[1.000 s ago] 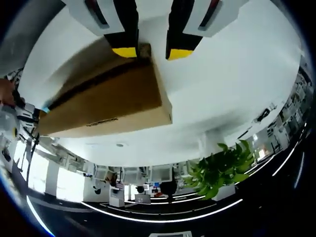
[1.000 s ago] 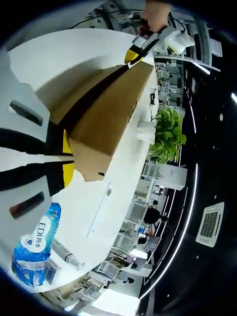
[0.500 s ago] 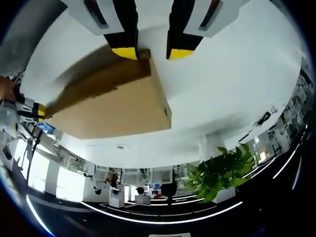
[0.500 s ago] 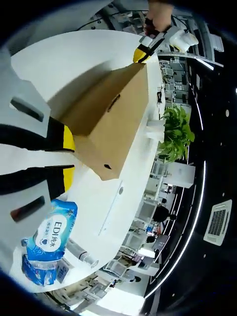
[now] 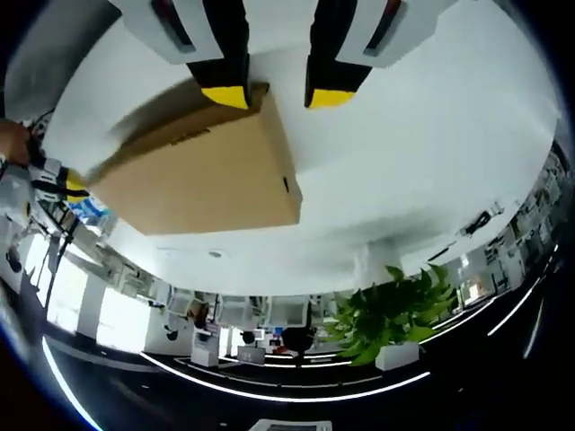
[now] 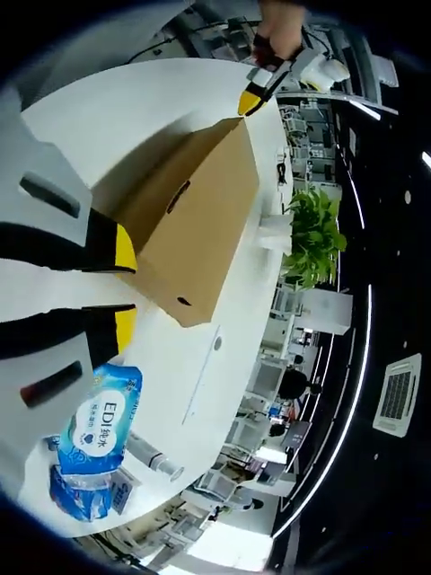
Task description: Operate the shoe box by opening the lid, removing the specified soft item, and placing it in the target area until the item is outside and the box remains undamaged.
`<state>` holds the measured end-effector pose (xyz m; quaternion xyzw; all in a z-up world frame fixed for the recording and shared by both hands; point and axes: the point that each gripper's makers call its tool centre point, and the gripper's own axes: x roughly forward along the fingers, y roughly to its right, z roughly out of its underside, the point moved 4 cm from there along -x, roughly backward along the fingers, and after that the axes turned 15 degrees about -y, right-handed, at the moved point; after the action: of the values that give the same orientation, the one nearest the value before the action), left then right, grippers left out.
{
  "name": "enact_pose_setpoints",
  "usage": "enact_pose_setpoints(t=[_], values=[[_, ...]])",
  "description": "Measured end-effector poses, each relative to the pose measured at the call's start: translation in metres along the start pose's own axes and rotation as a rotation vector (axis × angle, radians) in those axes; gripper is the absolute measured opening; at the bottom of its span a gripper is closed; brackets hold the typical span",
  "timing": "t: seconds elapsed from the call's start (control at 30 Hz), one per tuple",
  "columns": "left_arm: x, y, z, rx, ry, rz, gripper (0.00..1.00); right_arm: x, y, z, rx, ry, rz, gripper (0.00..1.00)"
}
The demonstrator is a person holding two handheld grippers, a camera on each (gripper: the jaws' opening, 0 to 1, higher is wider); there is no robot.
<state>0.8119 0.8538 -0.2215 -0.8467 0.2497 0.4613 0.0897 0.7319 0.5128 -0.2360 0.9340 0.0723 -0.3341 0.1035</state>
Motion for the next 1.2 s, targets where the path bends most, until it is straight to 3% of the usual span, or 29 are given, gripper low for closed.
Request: enact_pose_setpoints(t=[0.07,0.17,0.3,0.47,0.6,0.7,0.77,0.97,1.07,1.2], values=[[0.003,0.005,0.008,0.030,-0.036,0.065,0.34,-0.002,-0.001,-0.002,0.013,-0.002,-0.002,0.13],[0.003,0.012,0.005,0.100,-0.006,0.124,0.32,-0.005,-0.001,-0.002,0.034,0.002,-0.012,0.14],[0.004,0.014,0.003,0.142,-0.012,0.119,0.31,-0.007,-0.002,0.002,0.037,-0.016,-0.025,0.18],[0.013,0.017,-0.001,0.194,-0.045,0.172,0.34,-0.010,-0.009,0.004,0.020,-0.035,-0.075,0.26],[0.017,0.019,-0.004,0.242,-0.051,0.180,0.35,-0.001,-0.015,0.006,0.060,-0.093,-0.169,0.29],[0.020,0.020,-0.011,0.273,-0.041,0.184,0.35,0.002,-0.016,-0.002,0.014,-0.073,-0.154,0.25],[0.021,0.019,-0.014,0.279,-0.040,0.185,0.35,0.004,-0.016,-0.004,0.027,-0.076,-0.166,0.26],[0.027,0.020,-0.017,0.305,-0.054,0.201,0.33,0.012,-0.022,0.000,0.004,-0.110,-0.176,0.24],[0.030,0.020,-0.018,0.333,-0.062,0.190,0.33,0.013,-0.024,0.001,-0.018,-0.116,-0.174,0.17],[0.035,0.018,-0.018,0.384,-0.079,0.167,0.32,0.016,-0.023,0.001,-0.005,-0.123,-0.155,0.17]])
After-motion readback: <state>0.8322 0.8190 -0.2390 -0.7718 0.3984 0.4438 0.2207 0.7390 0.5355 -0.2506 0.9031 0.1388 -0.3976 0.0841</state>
